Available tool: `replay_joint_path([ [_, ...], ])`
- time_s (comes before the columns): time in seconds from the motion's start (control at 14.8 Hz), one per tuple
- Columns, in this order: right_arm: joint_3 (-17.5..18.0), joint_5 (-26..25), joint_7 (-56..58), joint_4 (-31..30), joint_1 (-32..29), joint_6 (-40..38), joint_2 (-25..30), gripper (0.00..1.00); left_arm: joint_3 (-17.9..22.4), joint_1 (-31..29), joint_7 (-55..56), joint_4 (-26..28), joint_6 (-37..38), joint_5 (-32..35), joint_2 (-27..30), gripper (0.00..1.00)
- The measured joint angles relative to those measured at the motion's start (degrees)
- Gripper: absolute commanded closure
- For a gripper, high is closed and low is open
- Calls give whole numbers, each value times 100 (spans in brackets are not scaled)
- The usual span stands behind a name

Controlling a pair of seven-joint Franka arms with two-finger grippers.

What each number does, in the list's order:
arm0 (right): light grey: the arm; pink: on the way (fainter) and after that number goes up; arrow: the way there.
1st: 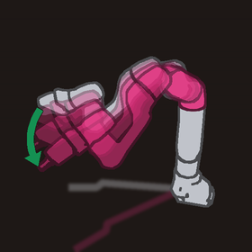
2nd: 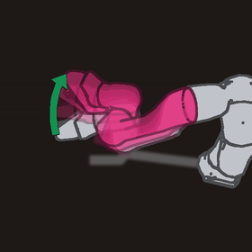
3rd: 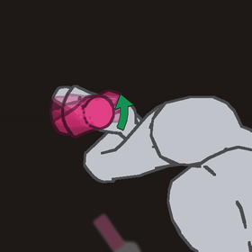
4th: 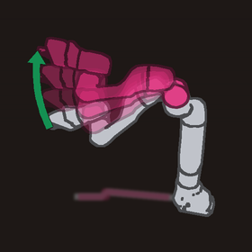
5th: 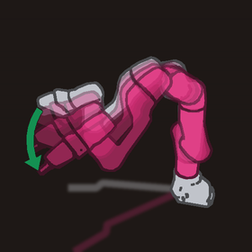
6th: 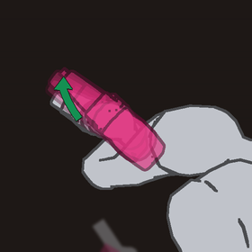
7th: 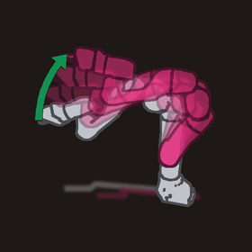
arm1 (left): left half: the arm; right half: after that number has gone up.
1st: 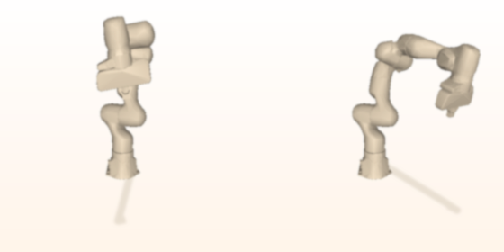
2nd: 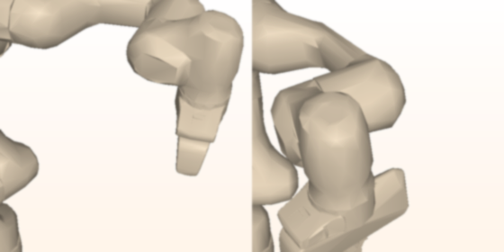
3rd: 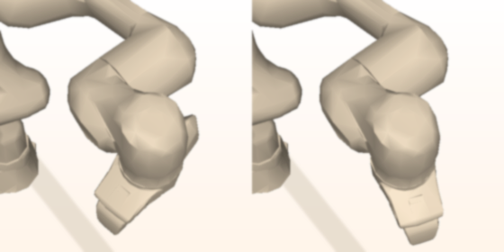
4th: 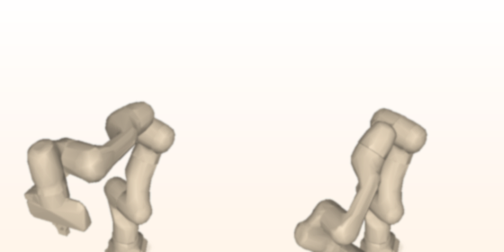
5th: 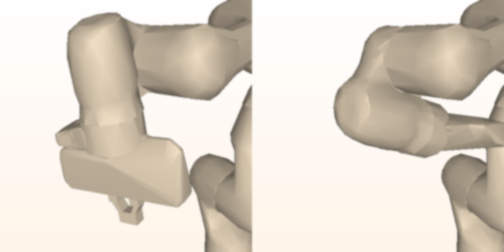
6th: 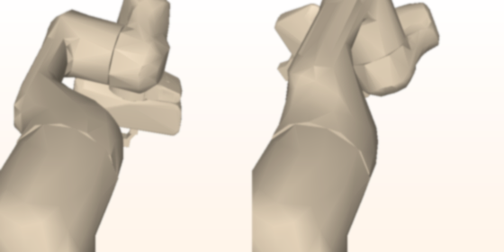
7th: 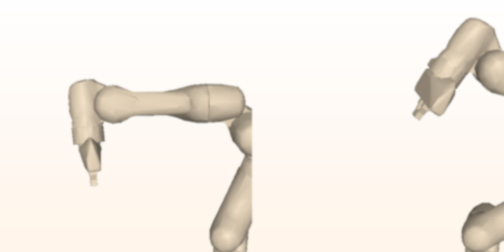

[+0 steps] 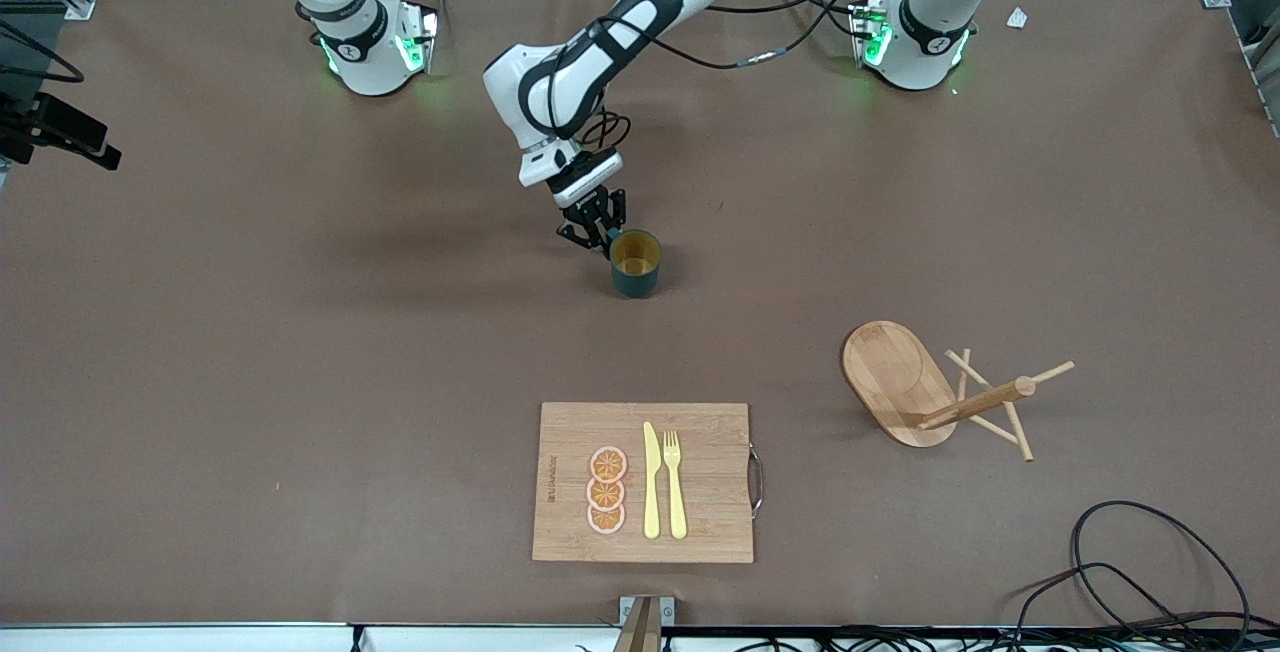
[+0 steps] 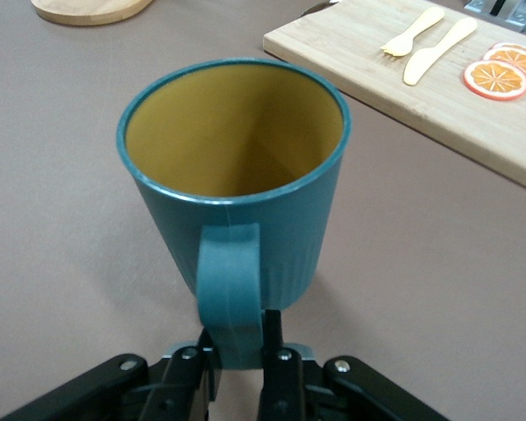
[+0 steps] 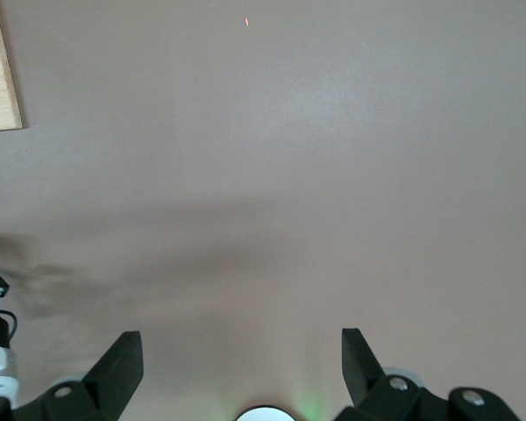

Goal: Pass cup and hang on rack
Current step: 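Grasp the mug handle with the left gripper and lift the mug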

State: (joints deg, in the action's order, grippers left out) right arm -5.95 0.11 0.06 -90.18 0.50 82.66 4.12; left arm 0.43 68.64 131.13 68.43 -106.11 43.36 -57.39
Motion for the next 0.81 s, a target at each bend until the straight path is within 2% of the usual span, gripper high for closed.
replay_joint_path([
  [0.81, 19, 0, 261, 147, 0, -256, 20, 0, 31, -1573, -1981, -71, -639, -3298, 2137, 99],
])
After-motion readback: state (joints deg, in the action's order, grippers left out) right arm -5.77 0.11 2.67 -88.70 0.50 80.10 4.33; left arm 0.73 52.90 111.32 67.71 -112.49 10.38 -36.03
